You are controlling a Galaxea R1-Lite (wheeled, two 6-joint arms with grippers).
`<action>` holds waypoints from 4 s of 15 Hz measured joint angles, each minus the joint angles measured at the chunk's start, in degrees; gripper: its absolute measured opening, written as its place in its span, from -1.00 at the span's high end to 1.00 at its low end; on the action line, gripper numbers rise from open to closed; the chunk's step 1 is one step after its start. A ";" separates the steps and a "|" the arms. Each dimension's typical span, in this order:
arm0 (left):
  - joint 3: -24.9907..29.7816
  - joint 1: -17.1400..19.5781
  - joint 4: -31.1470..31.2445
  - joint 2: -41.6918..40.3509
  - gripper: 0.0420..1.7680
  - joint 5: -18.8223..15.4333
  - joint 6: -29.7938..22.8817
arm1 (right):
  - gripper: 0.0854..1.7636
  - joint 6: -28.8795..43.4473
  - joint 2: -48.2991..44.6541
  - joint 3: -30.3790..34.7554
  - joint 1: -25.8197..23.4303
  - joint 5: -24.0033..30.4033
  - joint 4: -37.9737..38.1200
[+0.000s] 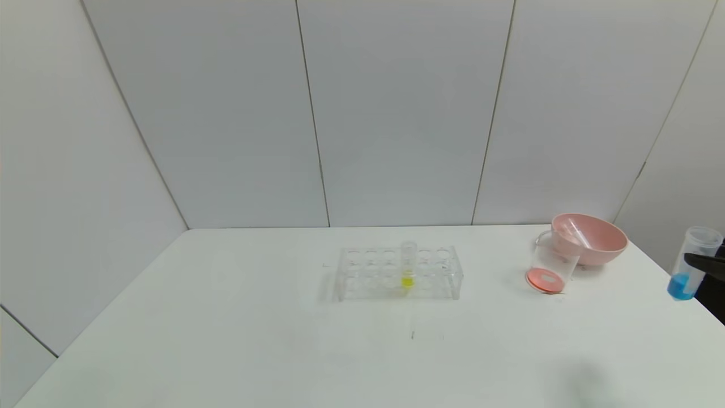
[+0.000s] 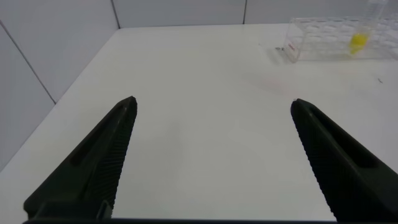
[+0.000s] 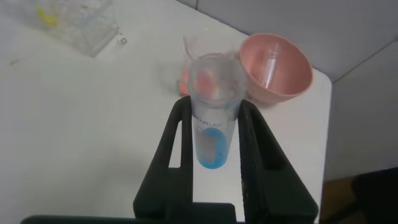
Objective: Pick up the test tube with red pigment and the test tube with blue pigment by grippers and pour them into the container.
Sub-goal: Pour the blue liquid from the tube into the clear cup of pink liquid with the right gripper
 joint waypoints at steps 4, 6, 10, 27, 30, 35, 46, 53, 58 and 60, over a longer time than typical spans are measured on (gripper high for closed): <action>0.00 0.00 -0.02 0.00 -1.00 0.00 0.00 | 0.51 -13.19 10.92 -11.58 -4.41 0.77 3.97; 0.00 0.00 -0.02 0.00 -1.00 0.00 0.00 | 0.51 -18.86 16.63 -18.20 -4.33 -0.93 7.17; 0.00 0.00 -0.02 0.00 -1.00 0.00 0.00 | 0.51 -26.00 26.08 -26.27 0.22 -9.25 9.87; 0.00 0.00 -0.02 0.00 -1.00 0.00 0.00 | 0.51 -38.29 38.27 -53.14 13.90 -27.10 35.35; 0.00 0.00 -0.02 0.00 -1.00 0.00 0.00 | 0.51 -38.89 40.24 -60.12 15.57 -28.96 44.85; 0.00 0.00 -0.02 0.00 -1.00 0.00 0.00 | 0.51 -39.57 44.93 -72.25 17.75 -34.22 56.33; 0.00 0.00 -0.02 0.00 -1.00 -0.02 0.00 | 0.51 -42.42 47.02 -73.59 22.02 -44.23 60.79; 0.00 0.00 -0.02 0.00 -1.00 0.00 0.00 | 0.51 -42.36 48.24 -73.59 24.41 -51.24 59.42; 0.00 0.00 -0.02 0.00 -1.00 0.00 0.02 | 0.51 -43.54 49.01 -73.59 25.91 -55.28 55.67; 0.00 0.00 -0.02 0.00 -1.00 0.00 0.00 | 0.51 -44.67 49.18 -73.59 26.61 -58.41 55.50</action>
